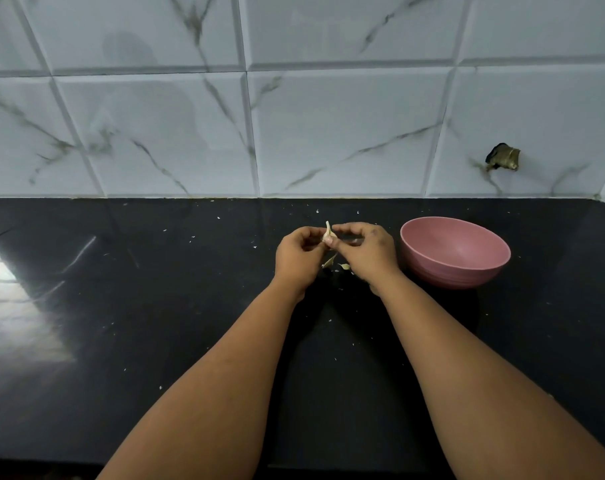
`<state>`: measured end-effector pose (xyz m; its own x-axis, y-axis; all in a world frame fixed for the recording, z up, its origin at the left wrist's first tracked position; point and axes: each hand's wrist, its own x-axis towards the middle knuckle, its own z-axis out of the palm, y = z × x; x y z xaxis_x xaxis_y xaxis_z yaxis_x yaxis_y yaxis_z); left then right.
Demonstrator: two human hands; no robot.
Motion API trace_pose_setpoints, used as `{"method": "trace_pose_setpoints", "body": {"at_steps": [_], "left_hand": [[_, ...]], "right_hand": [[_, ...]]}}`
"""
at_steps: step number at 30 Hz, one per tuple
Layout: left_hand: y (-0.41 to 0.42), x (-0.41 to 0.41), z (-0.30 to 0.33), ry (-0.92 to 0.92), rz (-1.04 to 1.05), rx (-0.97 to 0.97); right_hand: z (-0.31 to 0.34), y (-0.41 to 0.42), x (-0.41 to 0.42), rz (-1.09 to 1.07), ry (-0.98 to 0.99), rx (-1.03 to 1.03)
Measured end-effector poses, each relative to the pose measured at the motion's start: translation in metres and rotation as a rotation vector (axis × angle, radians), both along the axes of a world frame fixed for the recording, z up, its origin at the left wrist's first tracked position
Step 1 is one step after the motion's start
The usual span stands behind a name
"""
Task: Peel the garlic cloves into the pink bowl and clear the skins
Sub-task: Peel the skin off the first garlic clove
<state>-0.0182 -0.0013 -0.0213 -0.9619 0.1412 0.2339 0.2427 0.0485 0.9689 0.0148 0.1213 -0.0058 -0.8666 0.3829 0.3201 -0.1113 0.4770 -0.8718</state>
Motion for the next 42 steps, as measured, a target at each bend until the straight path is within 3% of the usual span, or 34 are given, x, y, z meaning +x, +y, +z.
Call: {"method": "trace_pose_setpoints", "body": {"at_steps": [4, 12, 17, 20, 27, 30, 35, 39, 42], "left_hand": [[0.0, 0.001, 0.002, 0.029, -0.053, 0.024], [0.006, 0.004, 0.006, 0.031, -0.006, 0.096], [0.007, 0.006, 0.008, -0.085, -0.021, 0.263], [0.007, 0.006, 0.007, -0.092, -0.022, 0.251], [0.005, 0.003, 0.002, -0.052, 0.014, 0.154], [0.004, 0.002, 0.002, -0.04, 0.035, 0.144], [0.006, 0.002, 0.001, -0.033, -0.025, 0.2], [0.005, 0.002, 0.001, -0.035, -0.099, 0.238], [0.005, 0.001, 0.001, -0.031, -0.103, 0.234]], "right_hand": [[0.001, 0.0, 0.002, 0.087, 0.009, -0.365], [0.002, -0.004, -0.003, 0.066, 0.077, -0.345], [0.0, -0.004, -0.009, 0.053, 0.095, -0.547], [-0.002, -0.003, -0.01, 0.013, 0.079, -0.43], [-0.007, 0.008, -0.012, -0.094, -0.019, 0.125], [-0.009, 0.006, -0.011, -0.076, -0.045, 0.196], [-0.003, 0.002, -0.009, -0.068, 0.076, 0.049], [-0.001, 0.001, -0.005, 0.107, 0.047, -0.339], [-0.001, 0.002, -0.007, 0.086, 0.038, -0.339]]}}
